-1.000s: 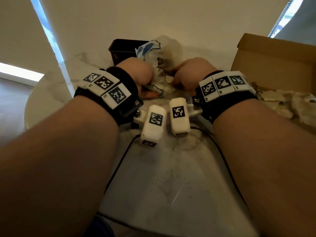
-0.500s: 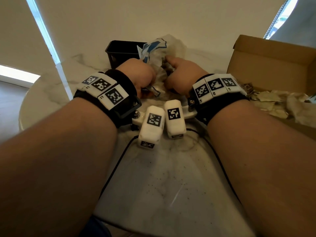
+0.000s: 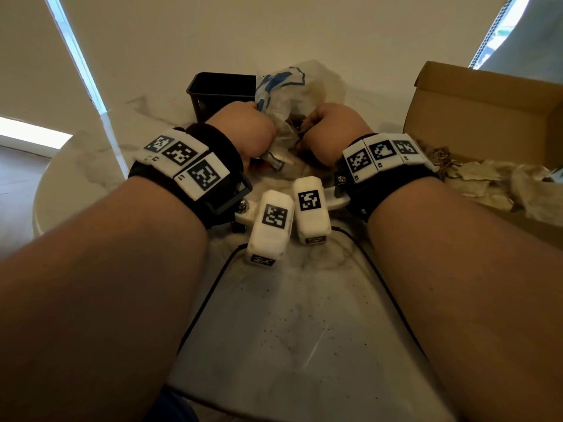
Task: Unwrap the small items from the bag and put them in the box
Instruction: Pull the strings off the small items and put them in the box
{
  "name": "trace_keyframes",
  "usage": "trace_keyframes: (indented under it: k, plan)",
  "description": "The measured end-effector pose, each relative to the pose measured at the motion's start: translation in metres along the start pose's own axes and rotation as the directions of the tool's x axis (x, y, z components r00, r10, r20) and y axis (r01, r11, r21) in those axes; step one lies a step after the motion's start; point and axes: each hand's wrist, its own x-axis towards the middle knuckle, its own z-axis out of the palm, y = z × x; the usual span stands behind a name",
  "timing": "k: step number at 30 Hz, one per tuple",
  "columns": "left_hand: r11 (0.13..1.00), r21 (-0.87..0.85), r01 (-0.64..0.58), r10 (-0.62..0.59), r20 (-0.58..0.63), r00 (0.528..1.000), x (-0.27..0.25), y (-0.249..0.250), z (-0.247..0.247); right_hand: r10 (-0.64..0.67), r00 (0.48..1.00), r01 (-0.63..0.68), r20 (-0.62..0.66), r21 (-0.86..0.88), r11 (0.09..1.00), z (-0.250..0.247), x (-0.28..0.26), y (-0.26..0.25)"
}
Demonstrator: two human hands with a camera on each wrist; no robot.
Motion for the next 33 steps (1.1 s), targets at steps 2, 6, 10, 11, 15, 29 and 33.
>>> trace_keyframes:
  k: [2,6,10,11,15,29,33]
  plan:
    - [1.0,0.002,-0.019,0.019,-0.005,1.0,-0.004,0.002,-0.002,0.034,0.999,-0.032,-0.018,0.093,0.995,0.001,0.001,0.002]
    - [0.96,0.279,-0.028,0.01,0.067,0.998,-0.008,0.004,-0.004,0.079,0.996,-0.086,0.036,0.288,0.954,-0.002,-0.001,0.003]
    - [0.925,0.37,-0.086,0.068,0.061,0.996,-0.008,0.007,-0.005,0.062,0.998,-0.066,0.023,0.272,0.96,-0.004,-0.008,0.006]
    - [0.922,0.369,-0.119,0.087,0.103,0.991,-0.01,0.006,-0.005,0.015,0.999,-0.022,0.045,0.17,0.985,-0.005,-0.009,0.005]
    - [0.971,0.211,-0.111,0.113,0.002,0.994,-0.004,0.003,0.0,-0.113,0.982,0.129,0.153,-0.103,0.986,-0.009,-0.01,-0.004]
    - [0.875,0.479,-0.069,0.07,0.016,0.997,-0.016,0.007,-0.007,0.01,0.999,0.002,-0.04,0.291,0.957,-0.003,-0.004,0.009]
    - [0.96,0.276,-0.044,0.026,0.069,0.997,-0.013,0.01,-0.004,-0.043,0.999,0.04,0.019,0.164,0.986,-0.004,-0.004,0.008]
